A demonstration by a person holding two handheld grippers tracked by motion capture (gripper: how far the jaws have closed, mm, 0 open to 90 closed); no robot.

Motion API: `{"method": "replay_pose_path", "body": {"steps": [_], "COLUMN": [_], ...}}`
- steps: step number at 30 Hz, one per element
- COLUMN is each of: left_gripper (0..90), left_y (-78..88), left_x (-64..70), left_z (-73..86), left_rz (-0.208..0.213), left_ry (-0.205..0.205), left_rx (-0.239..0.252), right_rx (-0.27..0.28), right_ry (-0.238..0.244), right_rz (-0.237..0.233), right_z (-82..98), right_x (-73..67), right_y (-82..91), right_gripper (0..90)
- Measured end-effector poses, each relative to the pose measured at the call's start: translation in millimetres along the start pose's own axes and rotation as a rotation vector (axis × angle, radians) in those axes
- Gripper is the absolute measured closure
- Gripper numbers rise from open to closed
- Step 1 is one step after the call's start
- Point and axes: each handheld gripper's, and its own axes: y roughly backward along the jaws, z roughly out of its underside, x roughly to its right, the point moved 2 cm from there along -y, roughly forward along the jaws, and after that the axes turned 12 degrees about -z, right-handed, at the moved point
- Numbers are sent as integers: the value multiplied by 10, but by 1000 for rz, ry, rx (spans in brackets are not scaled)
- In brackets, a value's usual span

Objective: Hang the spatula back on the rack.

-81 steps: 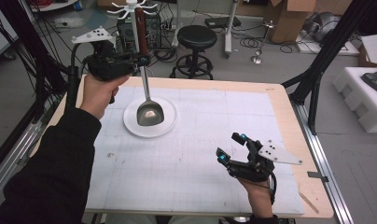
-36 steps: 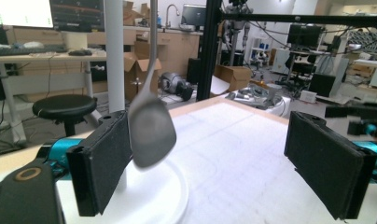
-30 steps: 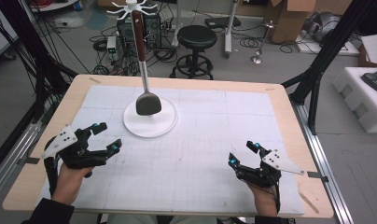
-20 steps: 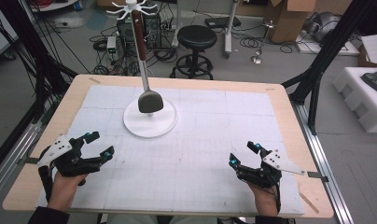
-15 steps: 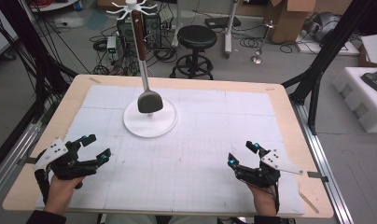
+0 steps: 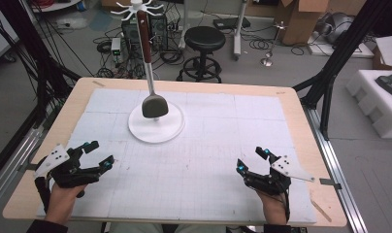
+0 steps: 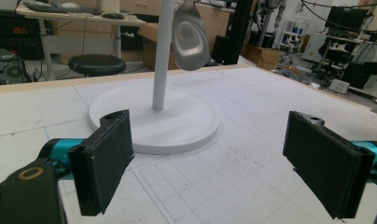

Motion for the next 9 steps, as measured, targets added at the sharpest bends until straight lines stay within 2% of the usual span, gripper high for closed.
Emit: {"method": "replay_pose_path", "body": {"steps": [9], "left_gripper": [162], "left_y": [-9], "left_x": [-1], "left_z": [-2], "left_rz": [-3], "left_ry": [11], "left_rx": [2], "right_rx": [-2], "right_ry": [-3], "right_rz": [-2], "right_z": [10], "right_x": [4], "right_y": [-7], "right_gripper": [181]}}
